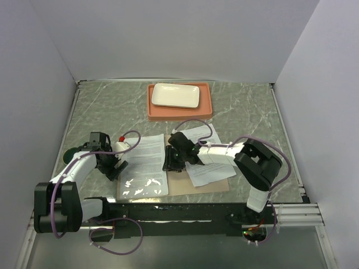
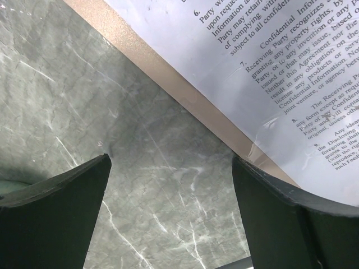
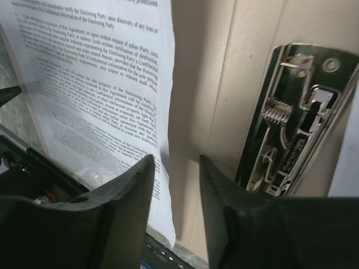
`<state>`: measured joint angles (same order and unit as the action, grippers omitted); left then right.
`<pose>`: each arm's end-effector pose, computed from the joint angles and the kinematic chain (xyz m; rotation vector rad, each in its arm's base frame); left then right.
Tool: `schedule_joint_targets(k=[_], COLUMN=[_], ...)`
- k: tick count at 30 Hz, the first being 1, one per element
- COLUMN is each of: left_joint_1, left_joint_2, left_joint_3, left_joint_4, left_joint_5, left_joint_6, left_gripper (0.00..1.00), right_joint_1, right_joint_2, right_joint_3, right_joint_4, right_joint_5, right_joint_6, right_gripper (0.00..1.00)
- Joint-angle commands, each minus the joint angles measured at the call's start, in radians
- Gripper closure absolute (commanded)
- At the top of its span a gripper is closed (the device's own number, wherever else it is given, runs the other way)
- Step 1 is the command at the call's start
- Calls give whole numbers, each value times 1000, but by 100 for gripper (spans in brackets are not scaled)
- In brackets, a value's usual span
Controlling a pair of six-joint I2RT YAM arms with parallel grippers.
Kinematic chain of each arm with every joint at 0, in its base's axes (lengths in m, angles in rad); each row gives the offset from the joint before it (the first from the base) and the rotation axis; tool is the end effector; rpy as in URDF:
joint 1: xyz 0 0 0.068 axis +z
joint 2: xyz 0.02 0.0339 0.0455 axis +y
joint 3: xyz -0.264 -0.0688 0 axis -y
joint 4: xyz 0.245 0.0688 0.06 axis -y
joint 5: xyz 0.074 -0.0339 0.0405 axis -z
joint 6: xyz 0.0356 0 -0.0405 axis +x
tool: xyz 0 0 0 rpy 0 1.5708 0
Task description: Put the files into the folder
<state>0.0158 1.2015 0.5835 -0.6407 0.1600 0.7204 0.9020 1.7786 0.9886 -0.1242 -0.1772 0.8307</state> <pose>0.1927 -0.0026 0.1628 0.9969 2.6096 -0.0508 0.2159 0.2833 0.1536 -0.1790 2.7131 0.8617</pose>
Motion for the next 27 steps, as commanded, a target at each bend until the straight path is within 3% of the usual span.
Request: schedule_joint_targets(k=[1, 13, 27], left_joint_1=[-4, -4, -4], left_joint_2=[-16, -23, -25], left_joint_3=[-2, -4, 45], left_joint_4=[-1, -4, -33], left_joint_5=[4, 12, 47], left_joint_6=[5, 4, -13], left_gripper=[4, 4, 4], right_joint_1=[31, 60, 71], right_joint_2=[-30, 10, 56], right_joint_3=[-4, 42, 93], right_joint_4=[29, 6, -40], right_joint_5=[1, 19, 13], right_joint_6=[-11, 13, 22], right_gripper=[65, 100, 100])
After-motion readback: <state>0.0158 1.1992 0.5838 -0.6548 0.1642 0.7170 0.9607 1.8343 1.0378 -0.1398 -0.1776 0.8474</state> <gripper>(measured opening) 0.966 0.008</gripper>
